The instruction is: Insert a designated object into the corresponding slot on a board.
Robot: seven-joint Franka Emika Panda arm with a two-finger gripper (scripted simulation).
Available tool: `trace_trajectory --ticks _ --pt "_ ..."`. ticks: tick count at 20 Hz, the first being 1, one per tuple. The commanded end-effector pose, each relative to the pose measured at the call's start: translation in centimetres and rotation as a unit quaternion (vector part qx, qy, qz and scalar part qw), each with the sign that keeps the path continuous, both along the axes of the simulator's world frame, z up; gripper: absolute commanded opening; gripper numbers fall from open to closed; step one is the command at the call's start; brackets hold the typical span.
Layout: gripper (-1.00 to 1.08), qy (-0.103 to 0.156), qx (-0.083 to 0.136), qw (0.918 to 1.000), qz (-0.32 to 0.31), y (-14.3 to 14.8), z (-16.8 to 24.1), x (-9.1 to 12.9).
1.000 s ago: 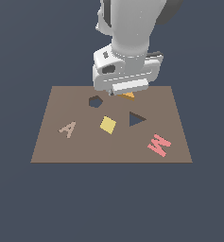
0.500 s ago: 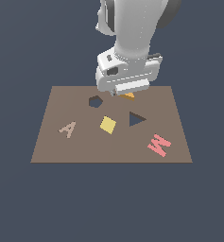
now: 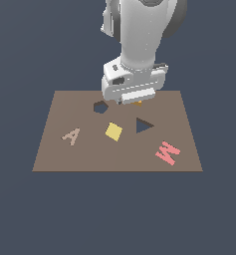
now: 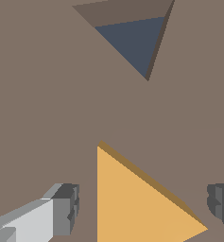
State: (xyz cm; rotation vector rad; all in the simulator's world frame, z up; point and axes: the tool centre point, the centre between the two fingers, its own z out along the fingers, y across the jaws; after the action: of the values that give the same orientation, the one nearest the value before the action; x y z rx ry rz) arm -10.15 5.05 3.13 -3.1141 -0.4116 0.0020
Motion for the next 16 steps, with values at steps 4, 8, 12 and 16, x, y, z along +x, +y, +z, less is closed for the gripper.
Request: trace_trajectory --ticks 4,8,12,16 --pt "-1.0 -0.001 0.0 1.0 0.0 0.02 -0.13 0.03" --pt "-1.0 -0.001 0.0 1.0 0.0 0.02 -0.13 0.03" --pt "-1.0 -0.001 0.0 1.0 0.0 0.02 -0.02 0.06" --pt "-1.0 -0.001 0.0 1.0 0.0 0.01 0.37 0.08"
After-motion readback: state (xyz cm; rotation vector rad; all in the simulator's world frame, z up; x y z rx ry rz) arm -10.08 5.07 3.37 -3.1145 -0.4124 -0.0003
